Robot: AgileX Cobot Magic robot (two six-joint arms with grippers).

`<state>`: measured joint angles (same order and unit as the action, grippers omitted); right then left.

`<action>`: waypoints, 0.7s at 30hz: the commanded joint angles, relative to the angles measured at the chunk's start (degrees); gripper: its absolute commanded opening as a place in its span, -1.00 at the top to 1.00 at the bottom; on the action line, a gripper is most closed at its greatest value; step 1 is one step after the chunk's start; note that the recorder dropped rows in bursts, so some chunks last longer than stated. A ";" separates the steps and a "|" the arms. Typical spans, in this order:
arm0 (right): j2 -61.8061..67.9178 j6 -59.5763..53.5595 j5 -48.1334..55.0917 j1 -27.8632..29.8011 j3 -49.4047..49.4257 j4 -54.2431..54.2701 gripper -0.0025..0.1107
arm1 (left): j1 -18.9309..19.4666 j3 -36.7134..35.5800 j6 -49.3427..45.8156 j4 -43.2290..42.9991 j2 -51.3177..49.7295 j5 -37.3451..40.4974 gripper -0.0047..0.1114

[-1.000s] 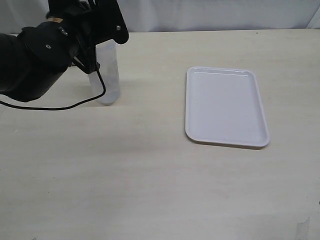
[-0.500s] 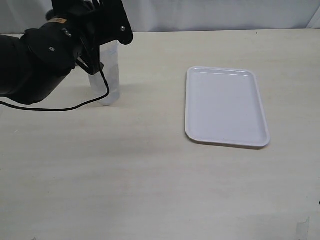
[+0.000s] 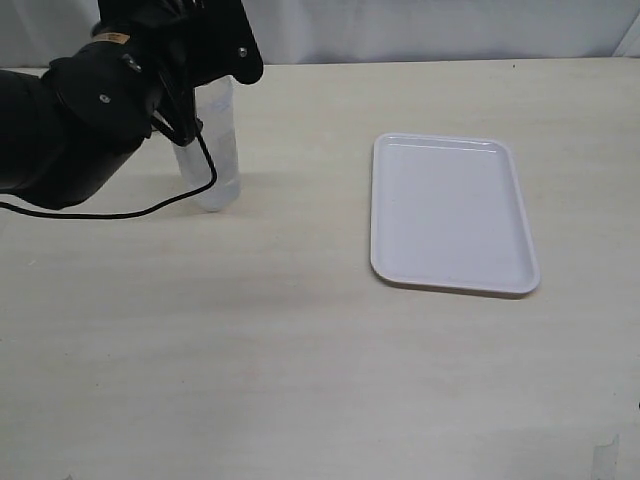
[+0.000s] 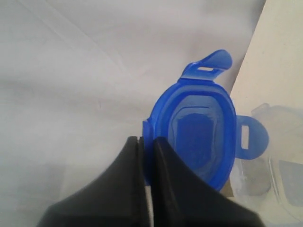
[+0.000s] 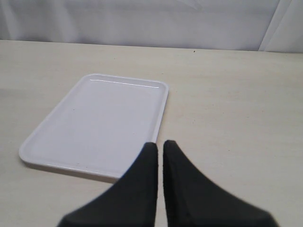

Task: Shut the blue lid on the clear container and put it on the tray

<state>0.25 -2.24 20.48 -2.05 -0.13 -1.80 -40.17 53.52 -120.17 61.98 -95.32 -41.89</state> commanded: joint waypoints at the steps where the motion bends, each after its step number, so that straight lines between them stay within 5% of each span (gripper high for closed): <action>1: -0.25 0.09 -0.62 -0.10 0.13 0.10 0.88 | -0.18 -0.16 0.30 -0.44 0.48 -1.85 0.92; 21: -0.25 0.09 -0.62 -0.10 0.13 0.10 0.88 | 1.13 -0.16 0.21 -1.65 6.02 -0.56 0.92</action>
<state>0.25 -2.24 20.48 -2.05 -0.13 -1.80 -39.91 53.43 -120.17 61.68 -89.63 -42.84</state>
